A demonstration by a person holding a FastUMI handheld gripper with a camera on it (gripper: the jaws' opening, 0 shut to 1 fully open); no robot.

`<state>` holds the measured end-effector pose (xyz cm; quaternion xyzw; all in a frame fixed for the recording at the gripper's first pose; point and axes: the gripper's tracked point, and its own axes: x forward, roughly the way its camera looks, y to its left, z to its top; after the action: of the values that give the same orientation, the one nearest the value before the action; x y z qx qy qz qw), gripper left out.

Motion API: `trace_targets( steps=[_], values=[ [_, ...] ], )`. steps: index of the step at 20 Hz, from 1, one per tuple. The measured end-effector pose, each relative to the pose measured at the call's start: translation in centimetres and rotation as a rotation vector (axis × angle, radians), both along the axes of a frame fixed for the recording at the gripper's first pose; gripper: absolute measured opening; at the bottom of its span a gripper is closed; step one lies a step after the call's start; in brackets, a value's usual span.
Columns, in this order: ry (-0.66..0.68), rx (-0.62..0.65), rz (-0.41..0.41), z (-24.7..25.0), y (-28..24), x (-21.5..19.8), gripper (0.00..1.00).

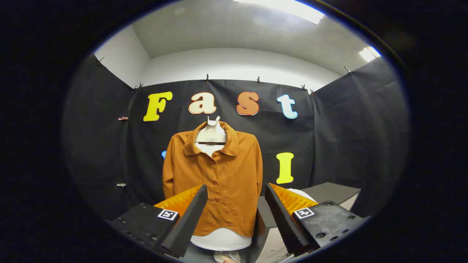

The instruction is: Iron the clothes twice with a garment steamer, once on the left side and once on the right side.

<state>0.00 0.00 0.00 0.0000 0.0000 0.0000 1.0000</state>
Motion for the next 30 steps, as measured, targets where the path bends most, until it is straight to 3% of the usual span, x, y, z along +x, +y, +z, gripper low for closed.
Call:
trace_targets(
  steps=[19, 30],
  values=[
    [0.025, 0.015, -0.020, -0.3, 0.9, -1.1, 0.99],
    [0.094, 0.029, -0.097, -3.0, 2.2, -1.0, 0.99]
  ],
)
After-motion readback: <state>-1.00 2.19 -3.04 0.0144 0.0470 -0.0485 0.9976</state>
